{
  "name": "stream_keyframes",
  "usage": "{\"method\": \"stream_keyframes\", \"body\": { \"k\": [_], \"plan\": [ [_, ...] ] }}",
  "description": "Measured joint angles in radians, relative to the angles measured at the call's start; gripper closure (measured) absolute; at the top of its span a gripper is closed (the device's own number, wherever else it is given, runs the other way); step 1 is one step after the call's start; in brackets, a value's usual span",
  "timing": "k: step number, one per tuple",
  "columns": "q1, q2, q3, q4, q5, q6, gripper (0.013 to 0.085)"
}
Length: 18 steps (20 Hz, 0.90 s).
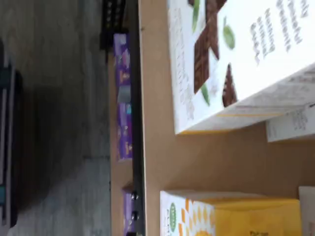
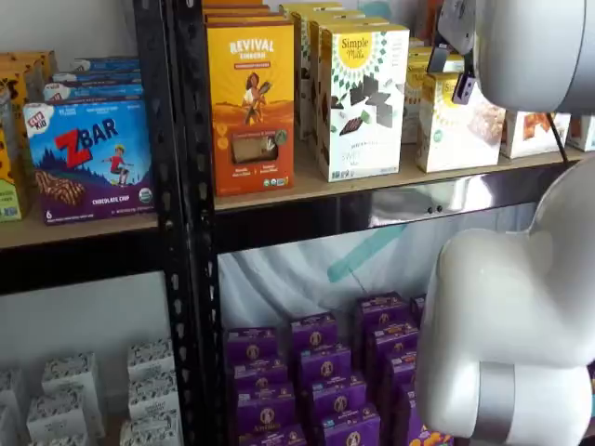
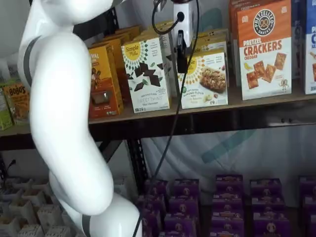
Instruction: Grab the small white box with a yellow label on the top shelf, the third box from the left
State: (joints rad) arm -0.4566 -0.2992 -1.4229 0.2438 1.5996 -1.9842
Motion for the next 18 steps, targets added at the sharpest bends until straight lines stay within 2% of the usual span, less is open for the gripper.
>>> {"method": "stream_keyframes", "body": {
  "k": [5, 8, 15, 18],
  "plan": [
    [0.028, 0.037, -0.032, -0.068, 0.032, 0.016, 0.013],
    [0.045, 0.046, -0.028, -0.099, 0.025, 0.026, 0.013],
    [0.058, 0.053, -0.015, -0.12, 0.004, 0.034, 0.013],
    [0.055, 0.051, -0.006, -0.115, -0.007, 0.031, 0.013]
  ]
}}
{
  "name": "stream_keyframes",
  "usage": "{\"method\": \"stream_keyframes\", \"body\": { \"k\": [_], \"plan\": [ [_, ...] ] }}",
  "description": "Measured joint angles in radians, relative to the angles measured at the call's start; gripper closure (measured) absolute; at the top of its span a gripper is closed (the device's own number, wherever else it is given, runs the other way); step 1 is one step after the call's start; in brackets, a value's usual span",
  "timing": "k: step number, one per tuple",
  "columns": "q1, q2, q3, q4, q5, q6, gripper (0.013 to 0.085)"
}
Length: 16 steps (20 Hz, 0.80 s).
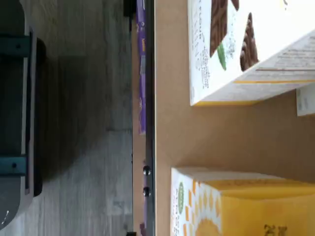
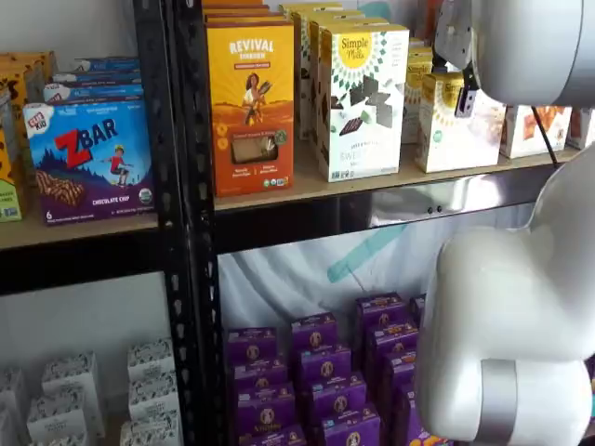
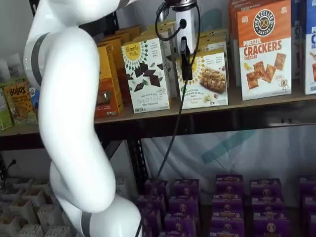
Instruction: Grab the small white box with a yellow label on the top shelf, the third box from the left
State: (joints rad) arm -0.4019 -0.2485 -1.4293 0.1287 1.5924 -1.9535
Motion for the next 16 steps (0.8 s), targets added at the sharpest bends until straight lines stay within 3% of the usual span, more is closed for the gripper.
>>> {"method": "stream_keyframes", "body": {
  "k": [8, 16],
  "plan": [
    [-0.01, -0.006, 0.01, 0.029, -0.016, -0.008, 0.033],
    [-0.011, -0.009, 0.017, 0.019, -0.036, -0.012, 0.033]
  ]
}}
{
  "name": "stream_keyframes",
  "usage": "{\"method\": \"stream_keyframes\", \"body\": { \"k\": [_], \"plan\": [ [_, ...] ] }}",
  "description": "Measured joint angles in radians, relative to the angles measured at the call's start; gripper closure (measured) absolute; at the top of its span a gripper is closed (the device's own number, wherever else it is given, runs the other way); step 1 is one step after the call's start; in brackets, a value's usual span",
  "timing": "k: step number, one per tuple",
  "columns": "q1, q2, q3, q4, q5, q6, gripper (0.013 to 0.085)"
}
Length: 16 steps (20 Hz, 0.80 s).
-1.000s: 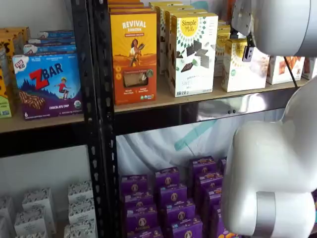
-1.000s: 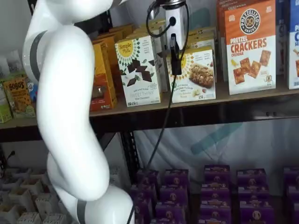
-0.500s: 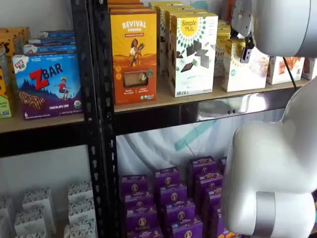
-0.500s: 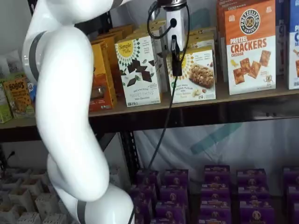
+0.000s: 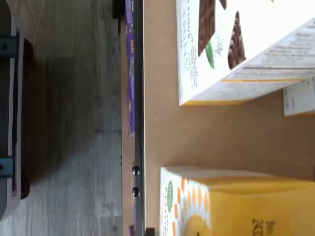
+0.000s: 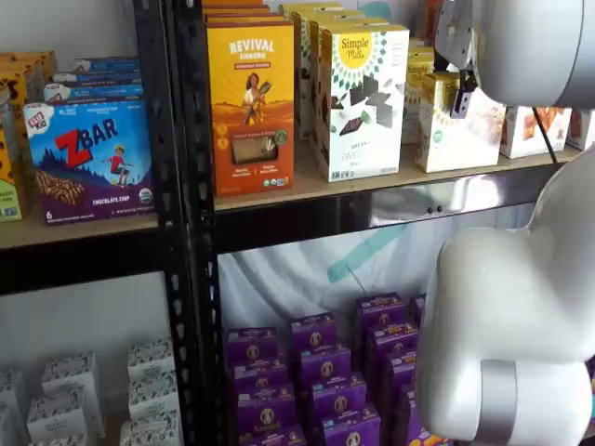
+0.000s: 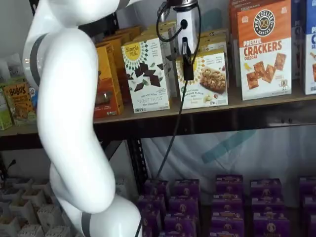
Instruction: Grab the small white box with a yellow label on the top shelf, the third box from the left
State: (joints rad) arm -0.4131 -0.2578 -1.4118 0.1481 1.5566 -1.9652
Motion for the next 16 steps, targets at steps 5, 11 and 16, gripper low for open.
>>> {"method": "stream_keyframes", "body": {
  "k": [5, 11, 16],
  "plan": [
    [-0.009, 0.003, -0.005, 0.008, 0.007, -0.007, 0.037],
    [-0.016, 0.001, -0.004, 0.016, 0.006, -0.013, 0.049],
    [-0.015, -0.003, 0.001, 0.015, 0.001, -0.013, 0.049]
  ]
}}
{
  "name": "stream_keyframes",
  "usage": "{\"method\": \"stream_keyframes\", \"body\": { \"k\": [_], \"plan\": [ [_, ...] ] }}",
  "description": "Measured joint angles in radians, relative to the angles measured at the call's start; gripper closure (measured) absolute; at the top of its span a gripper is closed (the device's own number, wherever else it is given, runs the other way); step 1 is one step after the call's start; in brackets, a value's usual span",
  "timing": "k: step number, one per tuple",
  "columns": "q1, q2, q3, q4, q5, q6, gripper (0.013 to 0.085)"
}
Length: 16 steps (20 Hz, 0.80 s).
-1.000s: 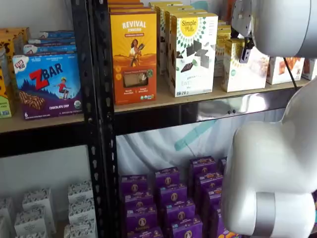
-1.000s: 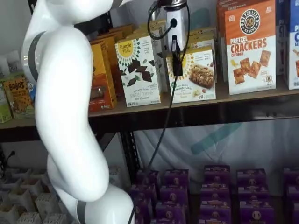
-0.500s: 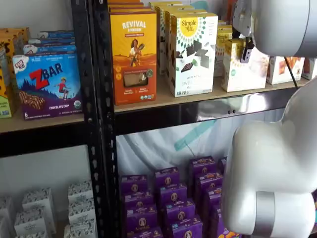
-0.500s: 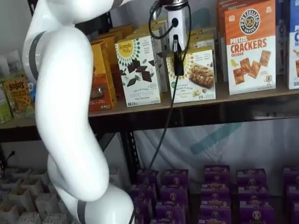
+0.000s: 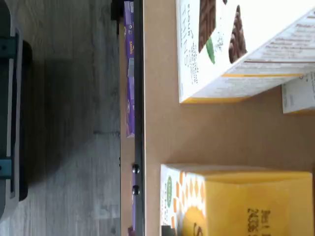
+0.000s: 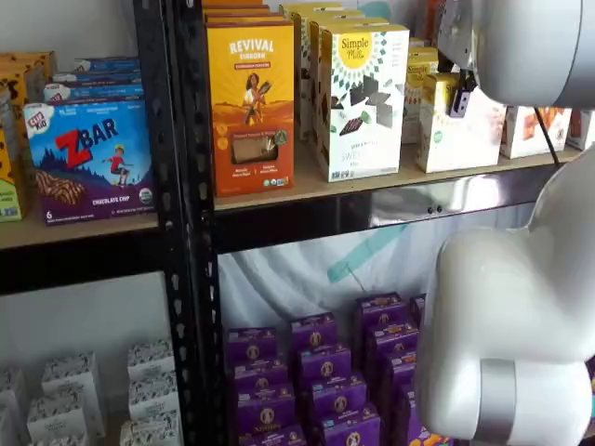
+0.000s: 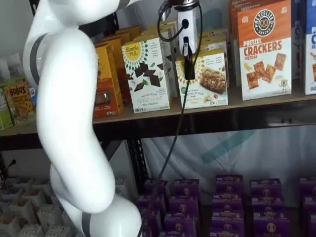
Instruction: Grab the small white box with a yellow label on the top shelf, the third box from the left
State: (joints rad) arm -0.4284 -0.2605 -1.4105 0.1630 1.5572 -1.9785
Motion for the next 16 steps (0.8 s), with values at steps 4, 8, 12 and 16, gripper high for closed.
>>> {"method": "stream_keyframes", "body": {
  "k": [4, 8, 12, 16],
  "plan": [
    [0.001, -0.002, 0.004, 0.001, 0.001, 0.001, 0.057],
    [0.006, -0.007, 0.013, -0.006, -0.005, 0.004, 0.057],
    [0.004, -0.006, 0.013, -0.002, 0.002, 0.004, 0.061],
    [0.006, -0.007, 0.01, -0.006, 0.013, 0.007, 0.065]
  ]
}}
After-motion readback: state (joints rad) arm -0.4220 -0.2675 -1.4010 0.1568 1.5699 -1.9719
